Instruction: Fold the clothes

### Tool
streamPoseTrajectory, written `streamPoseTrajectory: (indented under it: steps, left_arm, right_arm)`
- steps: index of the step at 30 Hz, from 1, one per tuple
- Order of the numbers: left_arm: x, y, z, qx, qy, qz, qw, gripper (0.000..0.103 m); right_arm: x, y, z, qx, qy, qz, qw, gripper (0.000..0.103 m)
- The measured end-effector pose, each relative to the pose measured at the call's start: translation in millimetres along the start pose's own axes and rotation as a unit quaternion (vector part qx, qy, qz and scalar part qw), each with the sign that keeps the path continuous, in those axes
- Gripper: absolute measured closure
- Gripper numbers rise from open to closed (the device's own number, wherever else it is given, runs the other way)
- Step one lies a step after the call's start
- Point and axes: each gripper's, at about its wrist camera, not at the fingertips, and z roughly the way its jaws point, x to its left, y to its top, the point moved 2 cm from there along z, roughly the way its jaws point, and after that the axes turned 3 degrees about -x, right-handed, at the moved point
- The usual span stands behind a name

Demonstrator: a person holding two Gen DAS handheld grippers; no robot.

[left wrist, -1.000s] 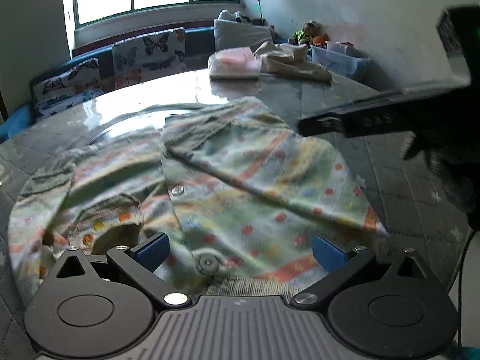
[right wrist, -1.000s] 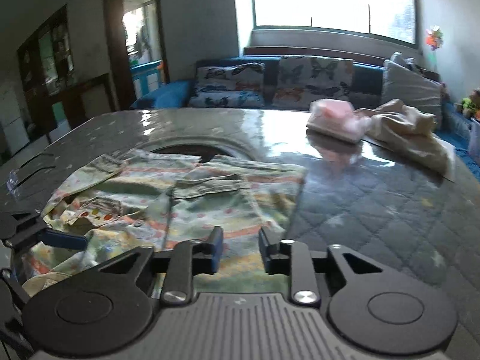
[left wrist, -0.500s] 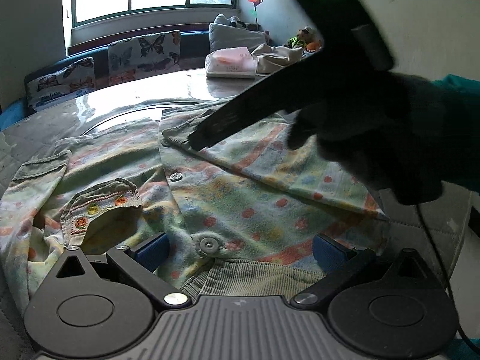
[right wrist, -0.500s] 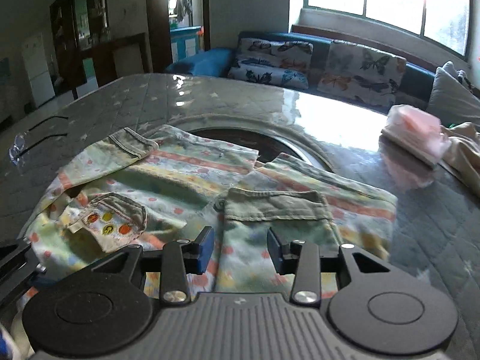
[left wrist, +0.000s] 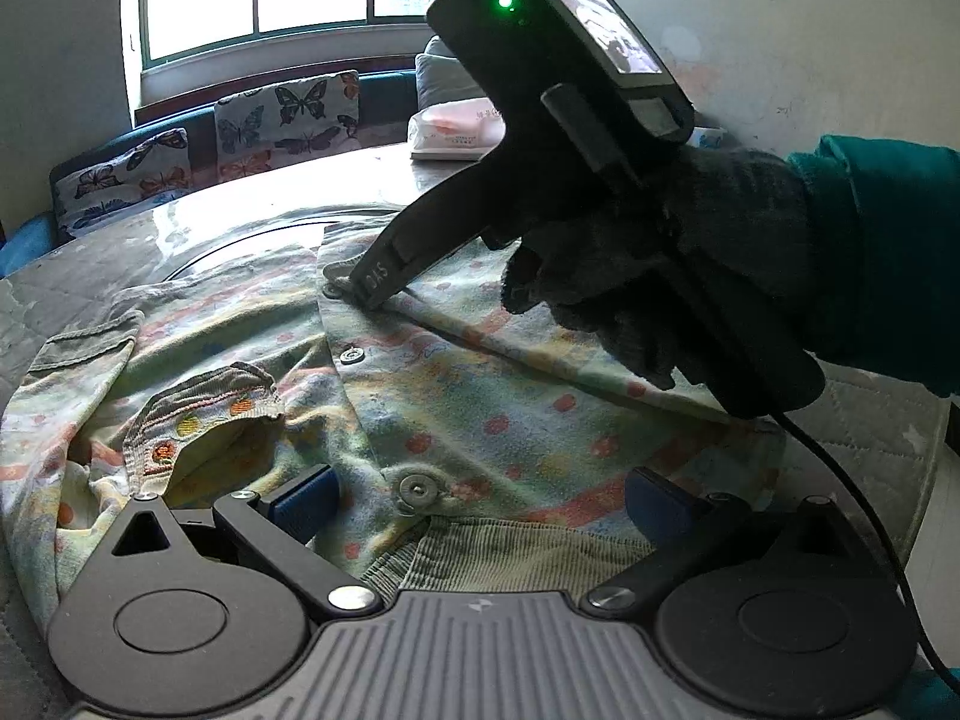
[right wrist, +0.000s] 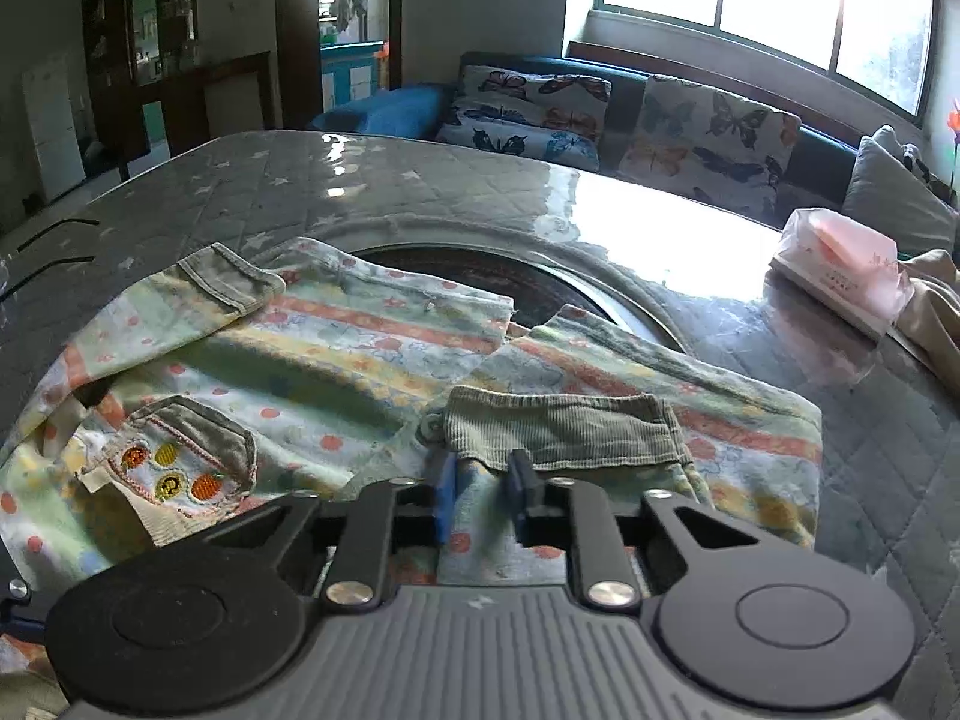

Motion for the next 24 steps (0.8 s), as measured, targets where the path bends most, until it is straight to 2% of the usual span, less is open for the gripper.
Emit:
streamPoseTrajectory:
  steps: [1,7,12,18,24]
  left_arm:
    - [0,0,0,0.000,0.001,0.001,1.0000,0.000]
    - [-2,1,1,0.005,0.007,0.001,1.0000,0.000]
    - [-2,1,3,0.009,0.012,0.001,0.9999,0.000]
    - [-4,1,2,0.014,0.018,-0.001,0.9997,0.000]
    - [-4,2,2,0.017,0.021,-0.002,0.9996,0.000]
  right_arm:
    - [0,0,-1,-0.003,0.000,0.000,1.000,0.099]
    - [-9,-1,-26,-0.035,-0.008,0.012,0.999,0.101]
    - [-30,-5,-67,-0.073,-0.026,0.026,0.997,0.101]
    - [-67,-24,-119,-0.105,-0.076,0.055,0.990,0.101]
    - [-106,-60,-160,-0.109,-0.140,0.096,0.979,0.101]
